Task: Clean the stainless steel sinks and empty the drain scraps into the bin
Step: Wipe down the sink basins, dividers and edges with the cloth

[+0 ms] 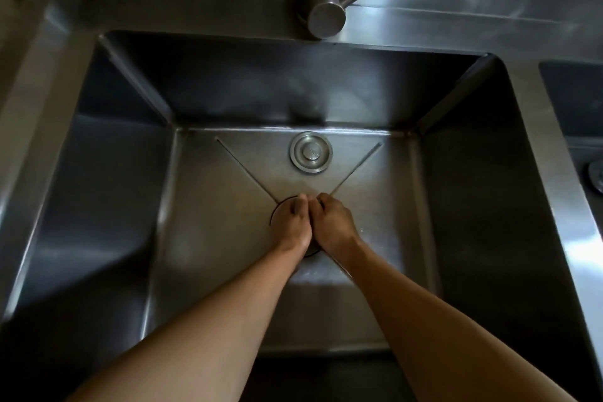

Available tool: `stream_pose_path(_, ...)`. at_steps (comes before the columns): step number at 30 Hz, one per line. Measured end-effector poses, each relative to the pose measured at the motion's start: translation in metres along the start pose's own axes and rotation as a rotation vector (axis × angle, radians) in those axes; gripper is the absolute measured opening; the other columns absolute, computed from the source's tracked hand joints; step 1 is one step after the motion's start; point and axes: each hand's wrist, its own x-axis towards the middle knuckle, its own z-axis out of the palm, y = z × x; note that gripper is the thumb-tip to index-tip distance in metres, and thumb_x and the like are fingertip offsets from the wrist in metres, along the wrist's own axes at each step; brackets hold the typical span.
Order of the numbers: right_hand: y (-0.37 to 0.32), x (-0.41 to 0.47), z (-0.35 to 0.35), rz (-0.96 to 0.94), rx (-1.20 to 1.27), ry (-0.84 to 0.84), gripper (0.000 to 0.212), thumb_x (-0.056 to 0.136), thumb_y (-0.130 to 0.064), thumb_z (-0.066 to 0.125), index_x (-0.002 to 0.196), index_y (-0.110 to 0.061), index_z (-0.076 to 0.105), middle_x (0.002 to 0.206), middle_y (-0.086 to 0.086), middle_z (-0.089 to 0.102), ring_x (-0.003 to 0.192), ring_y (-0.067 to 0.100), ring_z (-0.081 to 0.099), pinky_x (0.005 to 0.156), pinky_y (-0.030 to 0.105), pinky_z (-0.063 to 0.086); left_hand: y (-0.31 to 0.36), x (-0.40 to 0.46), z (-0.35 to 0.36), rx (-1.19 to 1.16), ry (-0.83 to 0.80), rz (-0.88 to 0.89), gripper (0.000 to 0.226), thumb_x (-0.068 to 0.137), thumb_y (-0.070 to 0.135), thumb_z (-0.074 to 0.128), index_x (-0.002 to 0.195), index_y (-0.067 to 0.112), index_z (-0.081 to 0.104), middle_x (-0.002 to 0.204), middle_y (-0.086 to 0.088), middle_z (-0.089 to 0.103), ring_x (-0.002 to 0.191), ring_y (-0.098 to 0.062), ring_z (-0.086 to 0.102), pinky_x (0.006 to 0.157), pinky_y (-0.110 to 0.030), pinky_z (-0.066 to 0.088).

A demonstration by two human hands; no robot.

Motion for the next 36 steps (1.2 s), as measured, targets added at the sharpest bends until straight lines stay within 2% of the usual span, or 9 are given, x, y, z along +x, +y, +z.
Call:
stream_pose_path(4, 0.010, 0.013, 0.010, 0.003, -0.088, -0.027, 0.034, 0.101, -0.029, 0.039, 0.110, -0.006, 0.063, 0.112, 0.018, 0.065, 0.101, 0.029, 0.059, 0.075, 0.024, 0.038, -0.009, 0.012, 0.008, -0.091, 0.001, -0.086, 0.038, 0.101, 0.016, 0.031, 0.111, -0.002, 0.064, 0.118, -0.022, 0.062, 0.108, -0.031, 0.057, 0.090, -0.032, 0.041)
stream_pose_path(9, 0.017, 0.022, 0.016, -0.036, -0.172, -0.070, 0.040, 0.103, -0.023, 0.032, 0.110, -0.002, 0.065, 0.115, 0.022, 0.063, 0.106, 0.036, 0.058, 0.090, 0.036, 0.044, -0.016, 0.024, 0.012, -0.012, -0.003, -0.154, 0.040, 0.103, 0.015, 0.029, 0.120, -0.005, 0.058, 0.128, -0.025, 0.055, 0.117, -0.034, 0.052, 0.091, -0.031, 0.037)
stream_pose_path(13, 0.020, 0.028, 0.017, -0.007, -0.203, -0.098, 0.041, 0.103, -0.023, 0.031, 0.109, 0.000, 0.065, 0.116, 0.023, 0.062, 0.106, 0.036, 0.058, 0.088, 0.033, 0.043, -0.022, 0.030, 0.015, 0.001, -0.005, -0.157, 0.039, 0.102, 0.017, 0.031, 0.120, -0.003, 0.059, 0.127, -0.025, 0.056, 0.116, -0.035, 0.053, 0.098, -0.037, 0.041)
stream_pose_path(21, 0.020, 0.031, 0.018, 0.006, -0.217, -0.143, 0.042, 0.103, -0.018, 0.029, 0.098, 0.001, 0.065, 0.110, 0.023, 0.063, 0.101, 0.034, 0.058, 0.078, 0.028, 0.039, -0.025, 0.038, 0.017, -0.028, -0.045, -0.237, 0.039, 0.098, 0.021, 0.035, 0.113, -0.004, 0.062, 0.121, -0.028, 0.059, 0.111, -0.038, 0.056, 0.097, -0.044, 0.044)
stream_pose_path(24, 0.020, 0.032, 0.018, 0.016, -0.222, -0.141, 0.042, 0.103, -0.019, 0.030, 0.097, 0.001, 0.065, 0.110, 0.024, 0.063, 0.101, 0.035, 0.058, 0.081, 0.030, 0.040, -0.024, 0.036, 0.017, -0.022, -0.047, -0.249, 0.039, 0.099, 0.021, 0.035, 0.113, -0.004, 0.062, 0.121, -0.027, 0.059, 0.111, -0.038, 0.056, 0.097, -0.044, 0.043)
stream_pose_path(28, 0.021, 0.031, 0.019, 0.070, -0.120, -0.131, 0.039, 0.102, -0.019, 0.033, 0.101, 0.004, 0.065, 0.112, 0.026, 0.062, 0.104, 0.036, 0.057, 0.087, 0.035, 0.042, -0.023, 0.035, 0.016, -0.040, -0.046, -0.263, 0.040, 0.099, 0.020, 0.036, 0.116, -0.007, 0.060, 0.124, -0.028, 0.057, 0.114, -0.037, 0.055, 0.098, -0.043, 0.042)
stream_pose_path(31, 0.025, 0.028, 0.019, 0.166, 0.078, -0.115, 0.037, 0.100, -0.020, 0.038, 0.102, 0.004, 0.065, 0.108, 0.027, 0.064, 0.102, 0.036, 0.060, 0.089, 0.040, 0.048, -0.019, 0.035, 0.014, -0.038, -0.073, -0.318, 0.042, 0.100, 0.024, 0.035, 0.121, -0.005, 0.058, 0.129, -0.027, 0.054, 0.119, -0.035, 0.052, 0.098, -0.035, 0.041)
stream_pose_path(34, 0.019, 0.016, 0.009, 0.270, 0.298, -0.197, 0.034, 0.102, -0.026, 0.035, 0.118, -0.006, 0.059, 0.112, 0.018, 0.062, 0.100, 0.028, 0.059, 0.085, 0.034, 0.051, -0.015, 0.030, 0.008, -0.120, -0.081, -0.401, 0.044, 0.101, 0.027, 0.036, 0.126, -0.003, 0.056, 0.129, -0.025, 0.055, 0.118, -0.035, 0.054, 0.095, -0.036, 0.044)
stream_pose_path(36, 0.016, 0.006, -0.001, 0.206, 0.429, -0.240, 0.032, 0.103, -0.028, 0.035, 0.129, -0.015, 0.049, 0.125, 0.012, 0.055, 0.112, 0.026, 0.055, 0.096, 0.037, 0.048, -0.013, 0.026, 0.004, -0.294, -0.100, -0.496, 0.040, 0.101, 0.027, 0.039, 0.124, 0.000, 0.057, 0.114, -0.022, 0.063, 0.102, -0.035, 0.062, 0.078, -0.040, 0.053)
